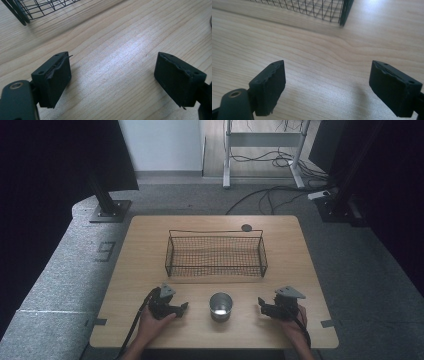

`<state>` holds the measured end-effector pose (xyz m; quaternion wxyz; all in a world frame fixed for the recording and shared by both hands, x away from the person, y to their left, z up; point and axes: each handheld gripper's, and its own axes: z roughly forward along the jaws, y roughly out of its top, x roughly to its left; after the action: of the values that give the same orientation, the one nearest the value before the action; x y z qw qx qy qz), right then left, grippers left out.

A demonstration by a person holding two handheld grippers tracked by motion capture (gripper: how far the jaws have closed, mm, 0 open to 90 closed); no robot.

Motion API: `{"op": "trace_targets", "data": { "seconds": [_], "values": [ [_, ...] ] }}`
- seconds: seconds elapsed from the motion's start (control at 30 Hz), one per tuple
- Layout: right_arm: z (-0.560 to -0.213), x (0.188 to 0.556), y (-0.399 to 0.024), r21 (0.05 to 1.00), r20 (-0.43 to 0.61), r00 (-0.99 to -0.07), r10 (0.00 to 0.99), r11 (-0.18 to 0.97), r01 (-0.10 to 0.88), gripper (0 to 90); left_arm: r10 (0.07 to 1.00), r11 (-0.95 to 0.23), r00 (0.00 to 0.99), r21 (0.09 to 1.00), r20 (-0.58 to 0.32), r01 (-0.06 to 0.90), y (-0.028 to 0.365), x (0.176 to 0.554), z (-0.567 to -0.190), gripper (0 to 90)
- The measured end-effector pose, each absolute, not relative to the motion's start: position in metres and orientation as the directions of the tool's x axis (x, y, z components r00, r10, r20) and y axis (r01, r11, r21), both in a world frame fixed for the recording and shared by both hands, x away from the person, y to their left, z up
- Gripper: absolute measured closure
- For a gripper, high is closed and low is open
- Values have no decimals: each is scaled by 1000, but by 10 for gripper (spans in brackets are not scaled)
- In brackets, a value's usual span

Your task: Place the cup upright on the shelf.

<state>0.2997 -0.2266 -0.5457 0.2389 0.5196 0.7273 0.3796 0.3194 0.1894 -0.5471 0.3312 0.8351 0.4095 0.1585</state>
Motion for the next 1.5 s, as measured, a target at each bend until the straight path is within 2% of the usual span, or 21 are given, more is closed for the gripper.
{"op": "trace_targets", "data": {
  "seconds": [0.27,0.6,1.27,1.37,1.5],
  "values": [
    [-535,292,-225,828,66,-371,926,156,539,143,789,-445,614,683,-6,579,189,319,-547,139],
    [-518,279,-210,852,62,-445,893,185,490,148,789,-445,614,683,-6,579,189,319,-547,139],
    [-500,265,-191,880,104,-528,843,170,444,154,789,-445,614,683,-7,579,189,320,-547,139],
    [-496,264,-189,879,173,-556,813,127,459,148,789,-446,615,683,-6,578,189,320,-547,139],
    [-493,261,-185,883,175,-573,801,129,451,148,788,-446,615,683,-6,578,189,320,-547,139]
  ]
}}
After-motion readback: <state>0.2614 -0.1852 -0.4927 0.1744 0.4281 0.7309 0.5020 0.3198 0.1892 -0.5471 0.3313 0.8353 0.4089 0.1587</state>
